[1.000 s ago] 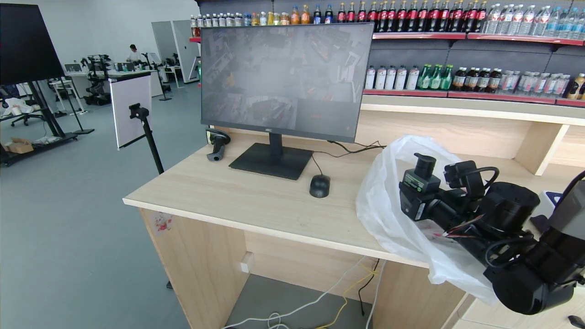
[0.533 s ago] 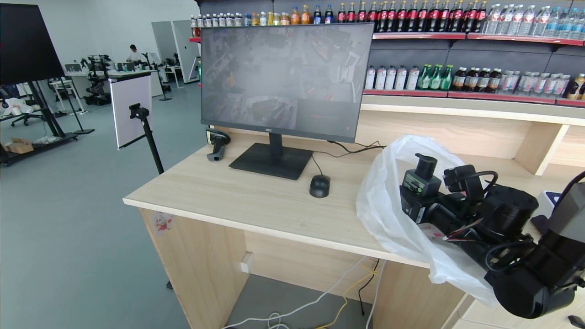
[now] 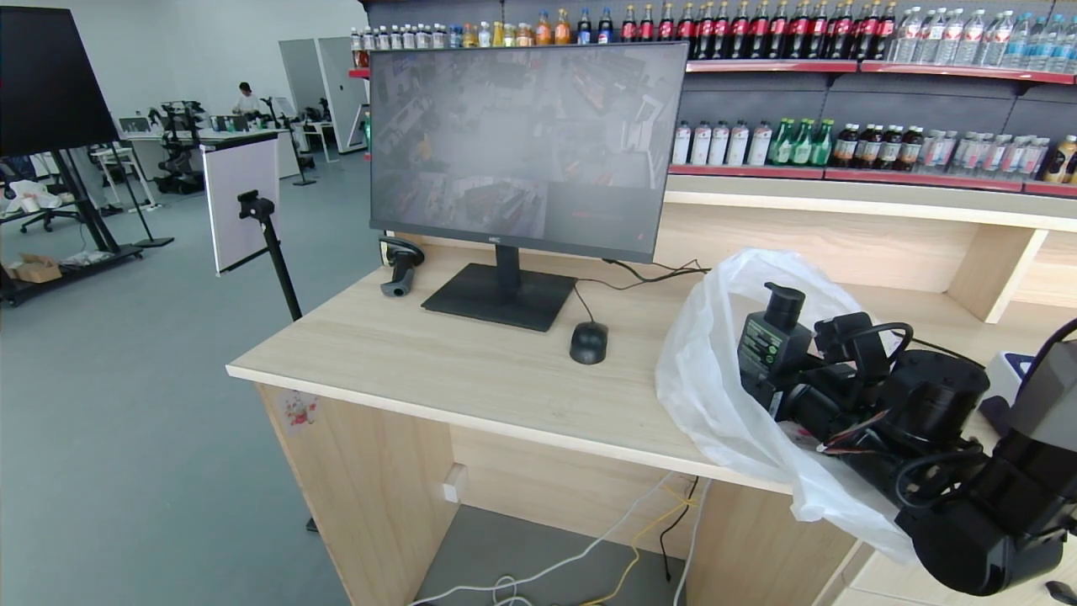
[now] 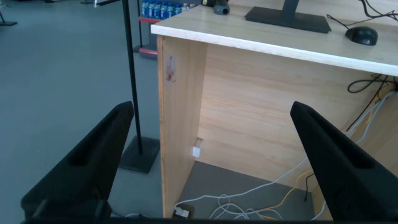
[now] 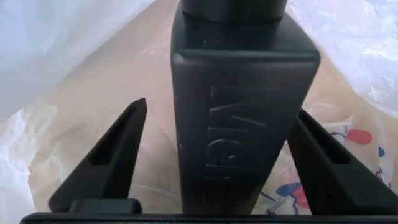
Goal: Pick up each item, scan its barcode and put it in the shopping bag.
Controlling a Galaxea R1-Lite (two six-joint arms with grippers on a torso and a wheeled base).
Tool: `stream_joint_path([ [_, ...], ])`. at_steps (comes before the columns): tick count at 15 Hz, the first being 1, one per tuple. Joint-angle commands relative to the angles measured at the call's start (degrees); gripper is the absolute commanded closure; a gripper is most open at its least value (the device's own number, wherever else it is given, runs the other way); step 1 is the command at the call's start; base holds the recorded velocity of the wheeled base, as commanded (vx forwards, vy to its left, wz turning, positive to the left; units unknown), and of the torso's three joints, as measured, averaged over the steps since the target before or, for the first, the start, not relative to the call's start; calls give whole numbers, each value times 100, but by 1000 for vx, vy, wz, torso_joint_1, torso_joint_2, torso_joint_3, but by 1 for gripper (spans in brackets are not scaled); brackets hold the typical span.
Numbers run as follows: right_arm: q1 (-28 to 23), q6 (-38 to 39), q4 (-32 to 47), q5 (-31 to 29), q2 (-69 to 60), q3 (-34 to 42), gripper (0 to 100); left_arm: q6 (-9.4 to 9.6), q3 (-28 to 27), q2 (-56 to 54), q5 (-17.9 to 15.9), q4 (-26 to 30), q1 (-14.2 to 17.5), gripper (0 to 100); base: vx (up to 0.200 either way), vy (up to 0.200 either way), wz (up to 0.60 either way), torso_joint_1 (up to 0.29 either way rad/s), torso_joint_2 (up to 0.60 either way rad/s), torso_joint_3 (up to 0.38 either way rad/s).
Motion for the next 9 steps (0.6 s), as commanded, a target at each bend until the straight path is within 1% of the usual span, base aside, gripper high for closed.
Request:
stream_joint_path([
  [1, 8, 1, -20, 2, -85, 70, 0, -2, 0, -2, 0, -4, 0, 0, 0, 0, 0, 0, 0, 0],
  [9, 8, -52, -20, 2, -894, 509, 0, -2, 0, -2, 0, -4, 0, 0, 0, 0, 0, 0, 0, 0],
])
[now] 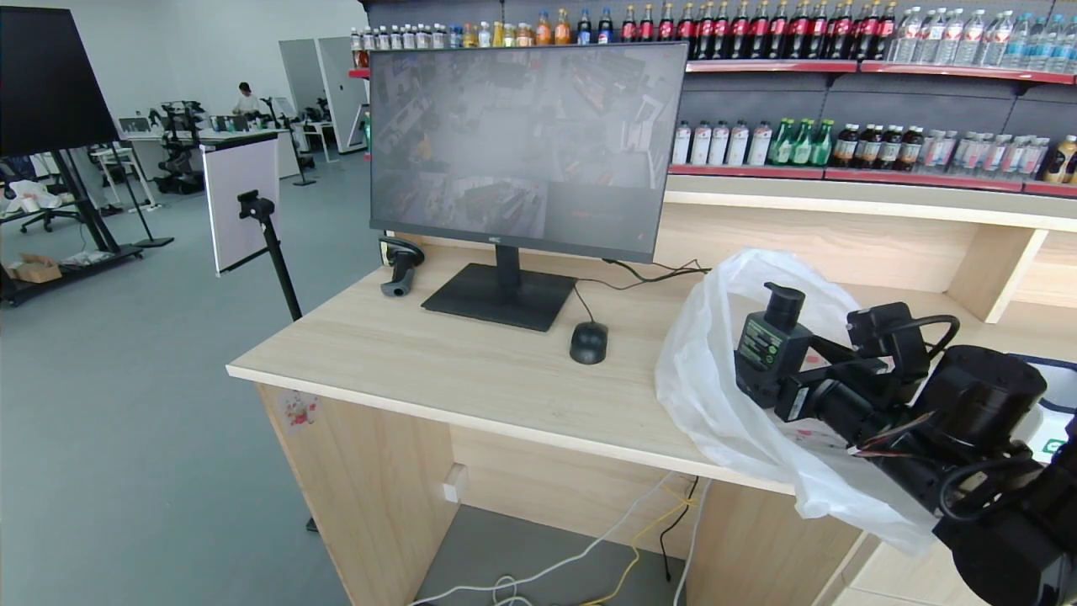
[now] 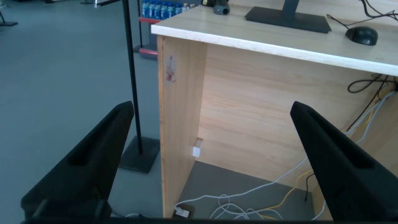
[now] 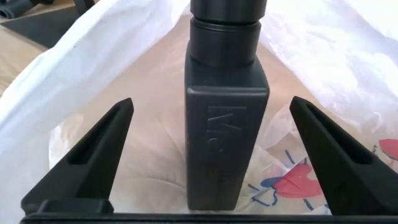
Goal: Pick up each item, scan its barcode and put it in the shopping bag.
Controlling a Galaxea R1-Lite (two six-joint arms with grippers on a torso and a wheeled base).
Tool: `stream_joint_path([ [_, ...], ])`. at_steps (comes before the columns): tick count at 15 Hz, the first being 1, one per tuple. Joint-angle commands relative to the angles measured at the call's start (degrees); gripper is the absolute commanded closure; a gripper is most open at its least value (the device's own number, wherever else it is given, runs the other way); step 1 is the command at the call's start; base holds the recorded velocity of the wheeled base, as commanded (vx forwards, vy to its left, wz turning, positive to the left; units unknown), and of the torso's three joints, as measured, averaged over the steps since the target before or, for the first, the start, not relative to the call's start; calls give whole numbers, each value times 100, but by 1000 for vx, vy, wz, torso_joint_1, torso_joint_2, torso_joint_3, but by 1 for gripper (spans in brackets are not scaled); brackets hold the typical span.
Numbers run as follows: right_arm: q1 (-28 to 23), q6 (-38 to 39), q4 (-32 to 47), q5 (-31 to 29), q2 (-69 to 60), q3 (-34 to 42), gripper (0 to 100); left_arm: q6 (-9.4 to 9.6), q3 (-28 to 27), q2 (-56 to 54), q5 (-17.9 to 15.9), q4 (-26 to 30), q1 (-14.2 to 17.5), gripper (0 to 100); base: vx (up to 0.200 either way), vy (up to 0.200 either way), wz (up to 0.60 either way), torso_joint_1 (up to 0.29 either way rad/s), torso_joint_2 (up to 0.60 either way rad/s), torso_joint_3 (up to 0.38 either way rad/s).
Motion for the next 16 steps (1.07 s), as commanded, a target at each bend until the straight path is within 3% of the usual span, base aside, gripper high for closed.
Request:
stream_joint_path([
  [1, -8, -15, -6, 2, -361, 219, 0, -7, 0, -2, 6, -4, 0, 0, 0, 0, 0, 0, 0, 0],
  [8, -17, -15, -6, 2, -976, 360, 0, 2, 0, -2, -2, 4, 0, 0, 0, 0, 0, 0, 0, 0],
  [16, 1, -24, -6, 2, -1108, 439, 0, 2, 0, -2, -2, 4, 0, 0, -200, 0, 0, 2, 2, 2],
])
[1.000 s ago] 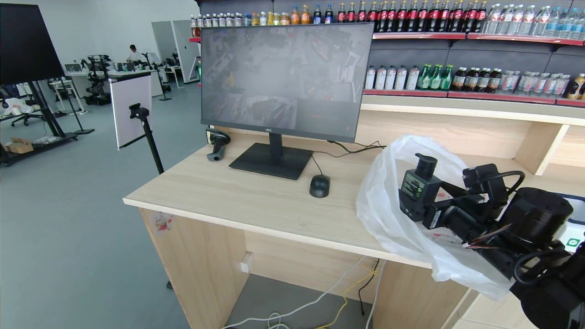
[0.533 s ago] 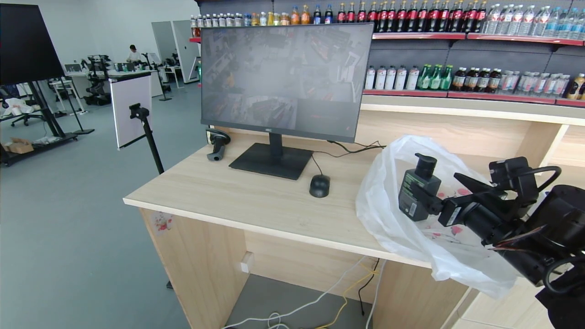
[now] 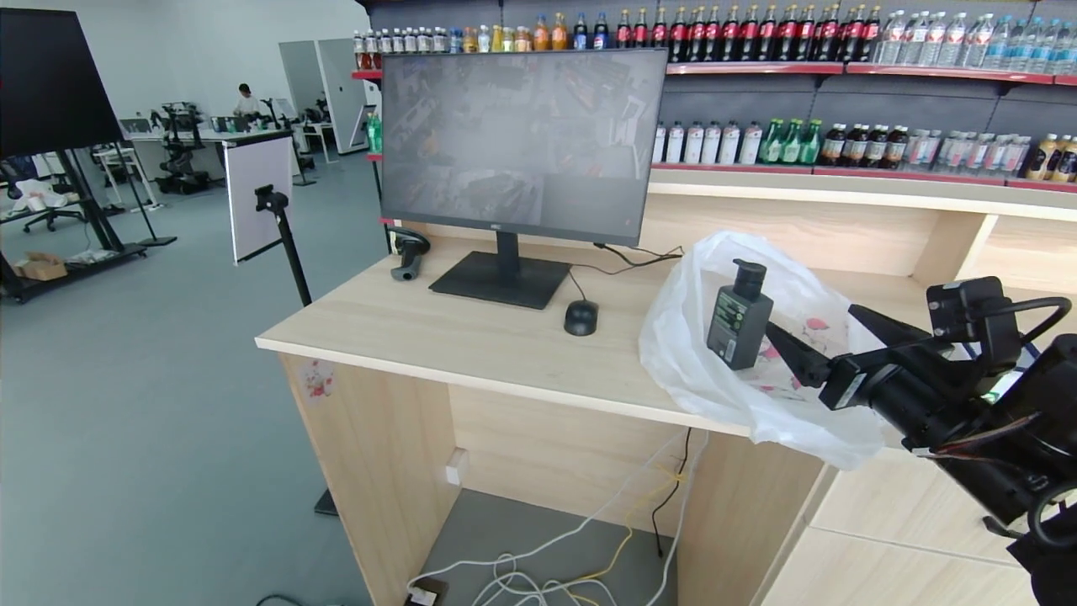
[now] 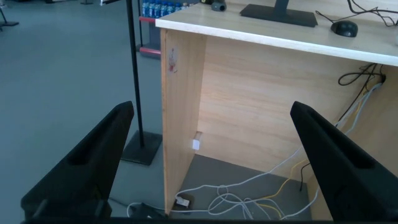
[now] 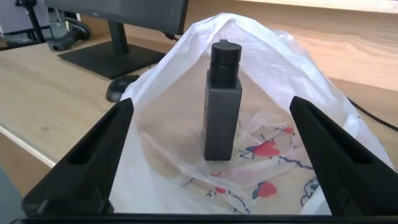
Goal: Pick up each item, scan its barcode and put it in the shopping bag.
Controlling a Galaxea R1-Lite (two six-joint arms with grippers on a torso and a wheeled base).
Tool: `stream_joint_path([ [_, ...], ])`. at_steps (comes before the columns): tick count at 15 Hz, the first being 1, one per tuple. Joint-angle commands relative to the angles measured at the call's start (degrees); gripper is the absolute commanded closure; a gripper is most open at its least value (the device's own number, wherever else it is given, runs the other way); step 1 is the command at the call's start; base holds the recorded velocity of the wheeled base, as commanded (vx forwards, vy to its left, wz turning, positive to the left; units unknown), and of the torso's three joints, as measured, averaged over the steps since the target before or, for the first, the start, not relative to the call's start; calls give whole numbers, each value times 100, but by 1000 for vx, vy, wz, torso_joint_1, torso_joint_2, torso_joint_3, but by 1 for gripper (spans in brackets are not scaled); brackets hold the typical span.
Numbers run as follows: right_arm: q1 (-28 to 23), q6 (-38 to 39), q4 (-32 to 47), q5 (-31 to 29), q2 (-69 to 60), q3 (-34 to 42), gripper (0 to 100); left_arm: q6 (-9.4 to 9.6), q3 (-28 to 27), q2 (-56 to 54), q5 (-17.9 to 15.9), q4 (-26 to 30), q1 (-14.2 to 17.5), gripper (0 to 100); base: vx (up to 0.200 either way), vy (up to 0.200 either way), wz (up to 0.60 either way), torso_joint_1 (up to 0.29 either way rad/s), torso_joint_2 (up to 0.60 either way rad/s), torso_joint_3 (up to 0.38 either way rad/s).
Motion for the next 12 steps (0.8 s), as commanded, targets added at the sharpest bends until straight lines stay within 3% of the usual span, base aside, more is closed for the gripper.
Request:
stream_joint_path([
  [1, -1, -3, -6, 2, -8, 8, 0, -1, 0, -2, 0, -7, 0, 0, 0, 0, 0, 0, 0, 0],
  [3, -1, -3, -6, 2, 0, 17, 0, -10, 0, -2, 0, -7, 0, 0, 0, 0, 0, 0, 0, 0],
  [12, -1, -3, -6, 2, -17, 52, 0, -10, 0, -2, 0, -7, 0, 0, 0, 0, -600, 8, 3, 6],
])
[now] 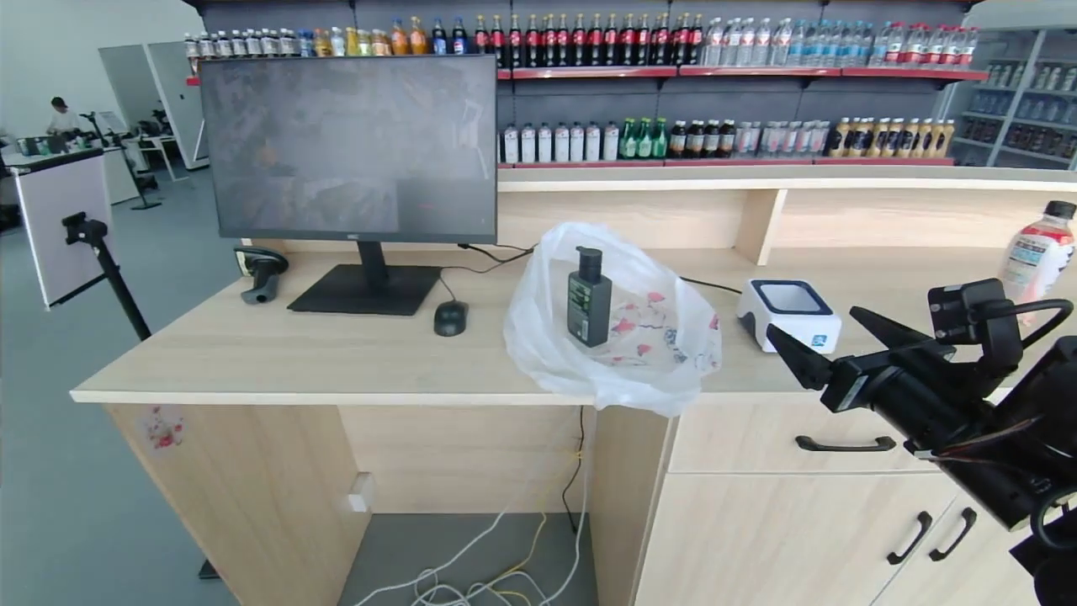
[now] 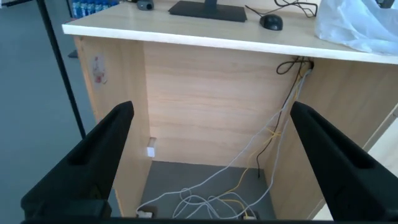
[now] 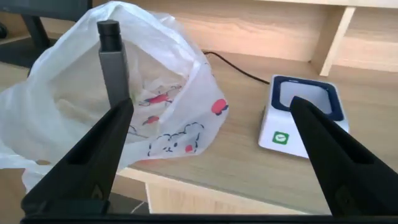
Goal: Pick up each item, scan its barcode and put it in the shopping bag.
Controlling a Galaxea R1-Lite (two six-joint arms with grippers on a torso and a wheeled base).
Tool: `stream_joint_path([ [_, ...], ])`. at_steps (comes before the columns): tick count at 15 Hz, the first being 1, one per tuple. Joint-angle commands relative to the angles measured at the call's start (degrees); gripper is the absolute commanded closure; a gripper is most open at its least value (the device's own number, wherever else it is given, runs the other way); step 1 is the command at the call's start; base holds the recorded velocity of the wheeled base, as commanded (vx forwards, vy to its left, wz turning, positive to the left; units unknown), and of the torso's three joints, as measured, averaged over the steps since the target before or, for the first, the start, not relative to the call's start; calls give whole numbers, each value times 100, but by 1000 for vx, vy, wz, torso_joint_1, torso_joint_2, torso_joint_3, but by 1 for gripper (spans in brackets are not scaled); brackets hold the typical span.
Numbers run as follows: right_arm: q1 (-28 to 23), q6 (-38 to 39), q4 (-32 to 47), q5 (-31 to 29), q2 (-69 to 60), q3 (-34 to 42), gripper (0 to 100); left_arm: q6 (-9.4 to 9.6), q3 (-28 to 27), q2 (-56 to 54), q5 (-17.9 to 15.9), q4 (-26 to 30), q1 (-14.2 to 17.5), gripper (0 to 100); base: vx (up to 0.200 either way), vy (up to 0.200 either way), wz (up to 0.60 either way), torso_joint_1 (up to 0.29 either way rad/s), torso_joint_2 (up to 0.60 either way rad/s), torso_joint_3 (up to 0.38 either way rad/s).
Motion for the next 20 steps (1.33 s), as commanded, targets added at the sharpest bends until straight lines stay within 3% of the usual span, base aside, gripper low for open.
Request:
stream_joint_path([
  [1, 8, -3, -8, 2, -20, -24, 0, -4, 0, -2, 6, -4, 0, 0, 0, 0, -600, 7, 7, 2],
  [3, 25, -3, -8, 2, -38, -7, 0, -22, 0, -2, 6, -13, 0, 0, 0, 0, 0, 0, 0, 0],
  [20, 157, -12, -8, 2, 15, -59, 0, -22, 0, -2, 6, -4, 0, 0, 0, -200, 0, 5, 2, 2],
])
